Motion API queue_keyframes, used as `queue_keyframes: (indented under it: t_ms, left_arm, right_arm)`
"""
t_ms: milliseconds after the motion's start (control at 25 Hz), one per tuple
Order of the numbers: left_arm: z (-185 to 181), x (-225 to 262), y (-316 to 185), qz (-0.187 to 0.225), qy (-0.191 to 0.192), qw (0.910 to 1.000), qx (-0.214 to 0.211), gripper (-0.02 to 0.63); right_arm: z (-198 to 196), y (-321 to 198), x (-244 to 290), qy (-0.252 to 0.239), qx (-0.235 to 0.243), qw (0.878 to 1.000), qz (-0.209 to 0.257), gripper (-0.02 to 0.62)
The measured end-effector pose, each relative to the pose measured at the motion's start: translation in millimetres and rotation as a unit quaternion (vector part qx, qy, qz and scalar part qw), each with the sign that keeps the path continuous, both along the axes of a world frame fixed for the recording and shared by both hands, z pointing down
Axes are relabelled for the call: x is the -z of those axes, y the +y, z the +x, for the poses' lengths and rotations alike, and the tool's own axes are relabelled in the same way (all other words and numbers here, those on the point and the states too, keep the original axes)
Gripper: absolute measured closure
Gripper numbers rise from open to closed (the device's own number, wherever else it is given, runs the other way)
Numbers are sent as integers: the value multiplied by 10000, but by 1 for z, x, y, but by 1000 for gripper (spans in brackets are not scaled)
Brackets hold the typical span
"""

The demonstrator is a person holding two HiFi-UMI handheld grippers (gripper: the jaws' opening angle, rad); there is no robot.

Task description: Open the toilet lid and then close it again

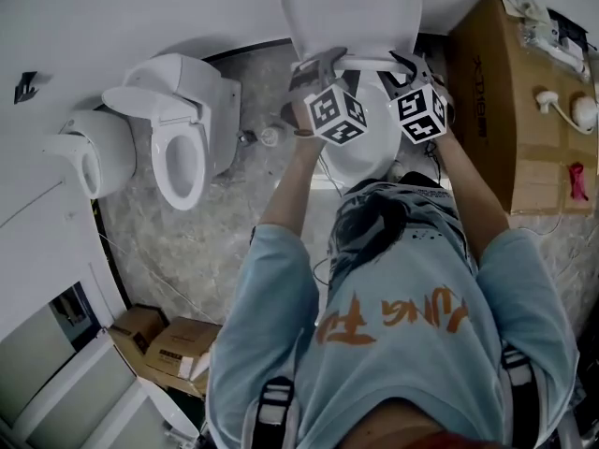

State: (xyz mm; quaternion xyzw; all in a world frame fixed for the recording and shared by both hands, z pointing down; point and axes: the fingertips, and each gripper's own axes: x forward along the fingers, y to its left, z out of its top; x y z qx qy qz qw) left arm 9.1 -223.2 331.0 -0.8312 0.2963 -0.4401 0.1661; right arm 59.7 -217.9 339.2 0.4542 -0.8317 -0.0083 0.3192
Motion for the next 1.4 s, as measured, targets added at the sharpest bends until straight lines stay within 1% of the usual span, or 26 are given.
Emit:
queue_keyframes:
  t_ms: [80, 160, 400, 640, 720, 880, 960, 1160, 1400]
  left_arm:
    - [2, 3, -13, 113, 49, 9999, -80, 418]
    - [4, 5, -26, 180, 107, 9997, -156, 414]
    - [12, 11, -67, 238, 226, 9980, -533, 413]
    - [20, 11, -105, 278, 294, 9963, -763, 407]
    - [22, 10, -116, 313, 327, 9957, -808, 405]
    - [25, 9, -140, 216, 400, 9959, -787, 408]
    - [28, 9, -153, 185, 455, 9957, -788, 407]
    - [31, 7, -181, 118, 584, 9953, -767, 403]
    - [33, 6, -194, 123, 679, 9942, -826, 401]
  right_arm:
    - [3, -14, 2, -107, -297, 9995, 29, 413]
    - [5, -26, 4, -120, -460, 9989, 47, 403]
    - [11, -68, 9, -61, -555, 9984, 60, 390]
    - [20, -106, 9, 66, -804, 9967, -22, 376]
    - [24, -117, 9, 167, -971, 9951, -4, 373]
    - [30, -137, 9, 310, -1400, 9896, 102, 382]
    - [32, -149, 8, 366, -1516, 9876, 154, 380]
    - [35, -175, 5, 379, -1535, 9872, 197, 383]
    - [37, -187, 1, 277, -1385, 9900, 30, 382]
